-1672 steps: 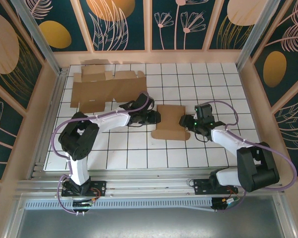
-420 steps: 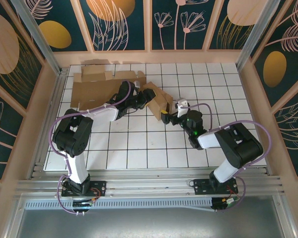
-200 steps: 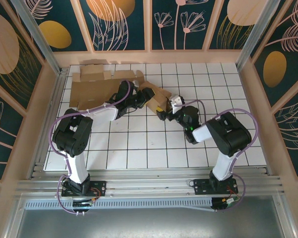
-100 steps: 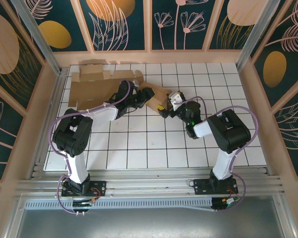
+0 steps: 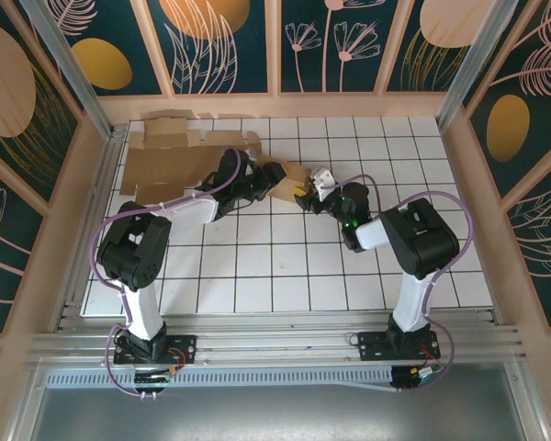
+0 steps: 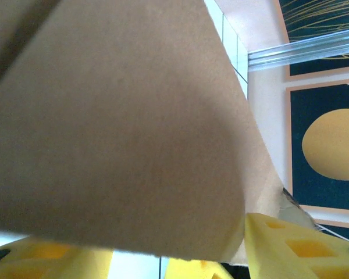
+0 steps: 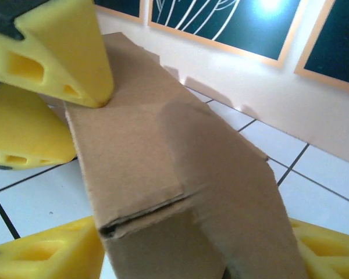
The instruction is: Fold the paper box
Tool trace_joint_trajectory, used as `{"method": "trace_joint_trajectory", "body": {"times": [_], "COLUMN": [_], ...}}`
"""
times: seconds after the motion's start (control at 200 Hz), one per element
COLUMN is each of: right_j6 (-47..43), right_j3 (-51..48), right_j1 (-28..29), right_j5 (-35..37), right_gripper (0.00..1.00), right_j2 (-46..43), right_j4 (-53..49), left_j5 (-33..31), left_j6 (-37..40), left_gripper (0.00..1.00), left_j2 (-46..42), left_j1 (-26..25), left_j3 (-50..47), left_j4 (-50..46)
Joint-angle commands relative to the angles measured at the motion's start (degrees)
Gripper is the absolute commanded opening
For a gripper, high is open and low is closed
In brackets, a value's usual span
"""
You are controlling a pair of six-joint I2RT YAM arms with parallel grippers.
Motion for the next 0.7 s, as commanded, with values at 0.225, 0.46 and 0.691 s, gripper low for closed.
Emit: {"method": "trace_joint_trajectory", "body": {"times": [0.225,0.46,0.691], "right_j6": [-1.25,-2.79,-5.67], "right_j3": [-1.99,-2.76,-3.56], "right_j1": [0.31,0.35,-0.08], "right_j5": [3.01,2.01,-1.26], "right_gripper": [0.51,0.46,0.44], "right_j2": [-2.00,-3.58,-6.08], "right_j4": [0.84,-0.18,-3.10], "left_j5": [-4.00,-3.70,-1.46], "left_j6": [8.29,55.85,100.78], "left_gripper": [0.68,0.72,0.81], "left_j2": [-8.56,-13.51,-15.00], "left_j1": [-0.55,-0.37,-0.46], "left_j3": [3.98,12.20,8.15], "left_j4": [-10.08,-22.17,-26.58]}}
